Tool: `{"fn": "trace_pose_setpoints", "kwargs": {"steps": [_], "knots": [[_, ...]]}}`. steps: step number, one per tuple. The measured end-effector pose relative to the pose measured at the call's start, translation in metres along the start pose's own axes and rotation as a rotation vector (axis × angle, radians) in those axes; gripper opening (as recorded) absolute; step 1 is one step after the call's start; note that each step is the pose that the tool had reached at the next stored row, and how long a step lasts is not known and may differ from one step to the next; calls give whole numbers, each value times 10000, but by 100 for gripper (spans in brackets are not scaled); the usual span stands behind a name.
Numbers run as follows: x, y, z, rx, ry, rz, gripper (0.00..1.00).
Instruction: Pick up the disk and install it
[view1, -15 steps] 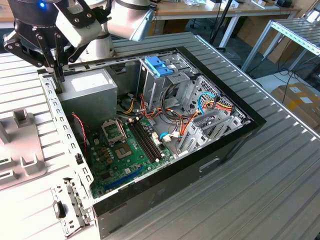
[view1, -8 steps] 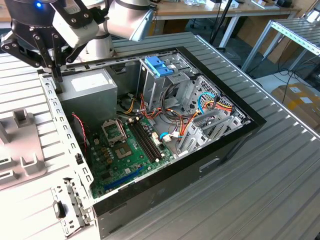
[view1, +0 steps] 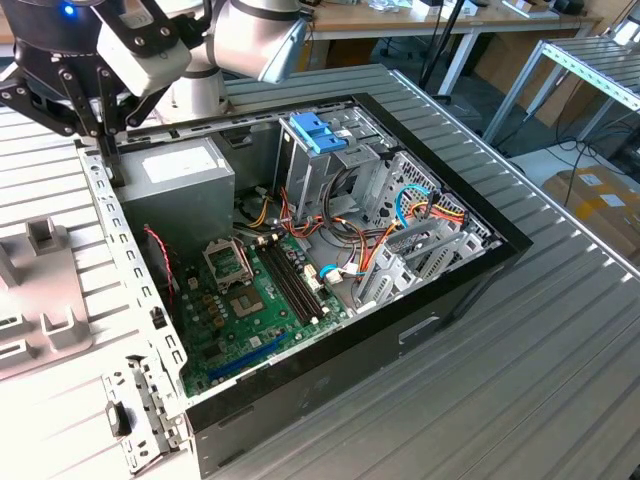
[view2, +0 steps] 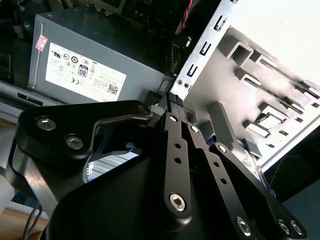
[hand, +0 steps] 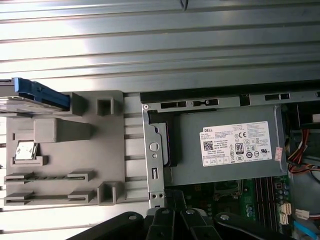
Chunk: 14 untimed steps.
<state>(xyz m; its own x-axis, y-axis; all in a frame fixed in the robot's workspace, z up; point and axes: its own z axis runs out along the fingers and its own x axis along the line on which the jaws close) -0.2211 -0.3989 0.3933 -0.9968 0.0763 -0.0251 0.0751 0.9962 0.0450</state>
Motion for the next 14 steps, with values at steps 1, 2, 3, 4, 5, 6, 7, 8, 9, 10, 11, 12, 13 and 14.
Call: {"fn": "trace_pose_setpoints", "kwargs": {"steps": [1, 2, 3, 4, 5, 6, 7, 8, 9, 10, 11, 12, 13, 14], "knots": [[5, 0, -1, 1, 1, 0, 11], [11, -1, -1, 1, 1, 0, 11], [16, -1, -1, 2, 1, 0, 11], [22, -2, -1, 1, 1, 0, 11], [28, -2, -1, 1, 1, 0, 11], [33, -3, -1, 1, 1, 0, 11], [47, -3, -2, 1, 1, 0, 11], [56, -4, -2, 0, 0, 1, 11], [61, -4, -2, 1, 1, 0, 11], [70, -5, -2, 1, 1, 0, 11], [79, -6, -3, 1, 1, 0, 11], [89, -7, -3, 1, 1, 0, 11], [93, -7, -3, 1, 1, 0, 11], [98, -7, -3, 1, 1, 0, 11]]}}
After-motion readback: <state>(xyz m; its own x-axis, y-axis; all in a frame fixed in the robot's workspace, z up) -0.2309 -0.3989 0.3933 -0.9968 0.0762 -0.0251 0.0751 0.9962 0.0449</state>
